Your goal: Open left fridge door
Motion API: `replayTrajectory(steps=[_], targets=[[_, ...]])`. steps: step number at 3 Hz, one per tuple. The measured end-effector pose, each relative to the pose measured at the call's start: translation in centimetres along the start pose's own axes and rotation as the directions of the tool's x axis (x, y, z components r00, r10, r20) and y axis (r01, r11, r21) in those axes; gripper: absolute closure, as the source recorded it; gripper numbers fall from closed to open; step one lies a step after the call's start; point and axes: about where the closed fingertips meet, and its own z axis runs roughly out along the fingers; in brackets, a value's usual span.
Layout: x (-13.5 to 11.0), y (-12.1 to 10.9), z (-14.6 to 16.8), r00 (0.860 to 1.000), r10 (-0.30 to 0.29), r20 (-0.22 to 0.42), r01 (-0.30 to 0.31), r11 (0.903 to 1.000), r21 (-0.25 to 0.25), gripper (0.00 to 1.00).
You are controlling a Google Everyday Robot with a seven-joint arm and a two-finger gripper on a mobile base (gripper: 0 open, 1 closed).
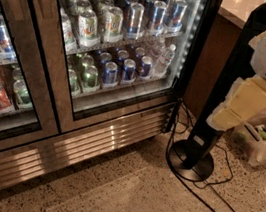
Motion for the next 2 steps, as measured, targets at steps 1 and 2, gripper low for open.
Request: replayTrajectory(steps=[1,2], targets=[[-0.62,-0.69,-0.33,1.000,0.021,0.021,-0.021,0.9993,0.031,0.00],[-0.62,-0.61,-0.41,1.000,0.018,0.019,-0.018,0.9994,0.030,0.00]])
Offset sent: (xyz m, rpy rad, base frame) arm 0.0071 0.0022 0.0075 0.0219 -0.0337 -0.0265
